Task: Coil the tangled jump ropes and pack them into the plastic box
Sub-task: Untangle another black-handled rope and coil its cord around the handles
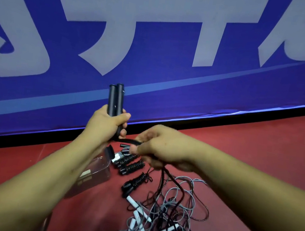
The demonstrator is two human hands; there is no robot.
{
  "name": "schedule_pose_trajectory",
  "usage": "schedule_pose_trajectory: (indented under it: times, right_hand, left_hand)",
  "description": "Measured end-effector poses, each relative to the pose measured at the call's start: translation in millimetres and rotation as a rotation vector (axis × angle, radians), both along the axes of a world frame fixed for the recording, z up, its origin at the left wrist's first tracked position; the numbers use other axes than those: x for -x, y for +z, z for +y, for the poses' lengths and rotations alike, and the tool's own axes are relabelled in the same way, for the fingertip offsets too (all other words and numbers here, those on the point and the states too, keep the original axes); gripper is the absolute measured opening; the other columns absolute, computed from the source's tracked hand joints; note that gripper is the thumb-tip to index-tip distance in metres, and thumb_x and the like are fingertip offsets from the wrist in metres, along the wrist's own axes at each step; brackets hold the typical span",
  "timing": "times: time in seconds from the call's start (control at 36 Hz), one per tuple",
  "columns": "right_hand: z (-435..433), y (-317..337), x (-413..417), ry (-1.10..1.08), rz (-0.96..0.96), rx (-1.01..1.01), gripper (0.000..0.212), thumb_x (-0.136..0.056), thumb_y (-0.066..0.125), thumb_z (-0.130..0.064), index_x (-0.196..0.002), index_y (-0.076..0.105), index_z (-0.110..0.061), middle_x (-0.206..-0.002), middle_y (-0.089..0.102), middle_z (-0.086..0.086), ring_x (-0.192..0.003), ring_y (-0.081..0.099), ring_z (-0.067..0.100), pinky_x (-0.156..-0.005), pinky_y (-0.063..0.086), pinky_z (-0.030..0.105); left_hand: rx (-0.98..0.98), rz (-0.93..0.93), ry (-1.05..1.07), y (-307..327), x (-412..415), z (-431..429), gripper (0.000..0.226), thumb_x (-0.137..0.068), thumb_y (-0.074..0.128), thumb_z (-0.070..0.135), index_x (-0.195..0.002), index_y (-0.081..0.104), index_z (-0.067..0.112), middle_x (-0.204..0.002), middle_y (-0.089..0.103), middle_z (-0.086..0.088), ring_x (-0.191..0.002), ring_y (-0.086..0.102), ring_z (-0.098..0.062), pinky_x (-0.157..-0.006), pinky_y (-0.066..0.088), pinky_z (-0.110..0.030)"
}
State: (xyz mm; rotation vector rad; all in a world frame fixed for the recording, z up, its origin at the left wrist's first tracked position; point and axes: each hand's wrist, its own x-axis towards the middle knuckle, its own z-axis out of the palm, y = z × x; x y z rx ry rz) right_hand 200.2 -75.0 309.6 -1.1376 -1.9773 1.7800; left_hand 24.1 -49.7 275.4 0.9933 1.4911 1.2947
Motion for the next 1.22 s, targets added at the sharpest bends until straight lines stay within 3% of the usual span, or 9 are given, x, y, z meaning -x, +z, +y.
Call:
schedule_pose_trajectory:
  times: [0.11, 0.44, 0.61, 0.69, 0.81, 0.92, 1.03, 1.11, 1.22]
  right_hand:
    - [14, 3, -20, -0.035, -0.085, -0.178, 0.015, -0.094, 0.062, -0.009, -0.080, 0.068, -0.008, -0.048, 0.045, -0.004, -0.044, 0.042, 0.013, -0.050, 0.035, 0.026]
    - [37, 0, -62, -0.002, -0.348, -0.480, 0.016, -0.091, 0.069, -0.023, -0.075, 0.070, -0.027, -0.059, 0.061, -0.002, -0.052, 0.052, 0.004, -0.055, 0.041, 0.014]
    - [42, -1, -74, -0.058, -0.328, -0.518, 0.026, -0.090, 0.069, -0.018, -0.068, 0.066, -0.030, -0.061, 0.066, -0.005, -0.058, 0.054, 0.004, -0.064, 0.043, 0.021]
    - [42, 0, -78, -0.056, -0.353, -0.525, 0.019, -0.087, 0.073, -0.022, -0.069, 0.069, -0.023, -0.063, 0.068, -0.003, -0.055, 0.052, 0.002, -0.058, 0.041, 0.015]
    - [40, 2, -74, 0.001, -0.389, -0.561, 0.017, -0.089, 0.071, -0.019, -0.072, 0.068, -0.022, -0.065, 0.067, -0.003, -0.057, 0.054, 0.002, -0.059, 0.042, 0.015]
    - [37, 7, -62, 0.038, -0.399, -0.658, 0.015, -0.091, 0.066, -0.015, -0.080, 0.067, -0.024, -0.067, 0.062, -0.008, -0.061, 0.053, 0.001, -0.058, 0.040, 0.012]
    - [39, 3, -61, -0.018, -0.372, -0.716, 0.010, -0.089, 0.069, -0.017, -0.087, 0.074, -0.025, -0.066, 0.063, -0.012, -0.064, 0.057, -0.003, -0.058, 0.039, 0.008]
    - [43, -1, -65, -0.065, -0.303, -0.695, 0.017, -0.087, 0.070, -0.018, -0.077, 0.070, -0.031, -0.067, 0.065, -0.009, -0.064, 0.057, 0.000, -0.062, 0.042, 0.013]
    - [46, -6, -69, -0.172, -0.176, -0.626, 0.016, -0.089, 0.069, -0.018, -0.075, 0.071, -0.026, -0.056, 0.061, -0.016, -0.055, 0.053, -0.001, -0.061, 0.043, 0.015]
  left_hand:
    - [0.111, 0.263, -0.146, -1, -4, -6, 0.020, -0.088, 0.071, 0.007, -0.101, 0.056, 0.006, -0.060, 0.056, -0.009, -0.044, 0.048, -0.020, -0.046, 0.044, -0.027]
    - [0.548, 0.194, -0.605, -11, -11, -31, 0.007, -0.099, 0.057, 0.011, -0.103, 0.051, 0.011, -0.058, 0.047, -0.007, -0.038, 0.040, -0.014, -0.039, 0.030, -0.018]
    - [0.589, -0.076, -0.750, -2, -15, -42, 0.055, -0.083, 0.056, 0.055, -0.113, 0.054, 0.009, -0.063, 0.046, -0.005, -0.046, 0.037, -0.012, -0.042, 0.032, -0.019]
    - [0.569, -0.029, -0.839, -4, -17, -45, 0.049, -0.081, 0.063, 0.046, -0.110, 0.052, 0.008, -0.064, 0.047, -0.005, -0.048, 0.038, -0.012, -0.043, 0.032, -0.020]
    - [0.518, 0.349, -0.845, -12, -14, -45, 0.025, -0.090, 0.072, 0.021, -0.091, 0.050, 0.009, -0.067, 0.050, -0.010, -0.047, 0.042, -0.017, -0.043, 0.038, -0.024]
    - [0.359, 0.818, -0.947, -13, -20, -50, 0.016, -0.093, 0.068, 0.024, -0.091, 0.054, 0.016, -0.065, 0.057, -0.004, -0.050, 0.051, -0.017, -0.048, 0.046, -0.027]
    - [0.129, 1.040, -1.031, -7, -28, -58, 0.025, -0.093, 0.065, 0.038, -0.106, 0.055, 0.020, -0.077, 0.058, 0.007, -0.063, 0.055, 0.000, -0.062, 0.046, -0.018]
    - [-0.001, 1.063, -0.991, -4, -23, -58, 0.041, -0.092, 0.063, 0.047, -0.124, 0.054, 0.023, -0.090, 0.064, 0.006, -0.080, 0.059, -0.011, -0.079, 0.049, -0.036]
    - [-0.170, 0.897, -0.855, 13, -21, -56, 0.030, -0.091, 0.070, 0.038, -0.118, 0.058, 0.033, -0.068, 0.059, 0.022, -0.059, 0.052, 0.000, -0.057, 0.040, -0.015]
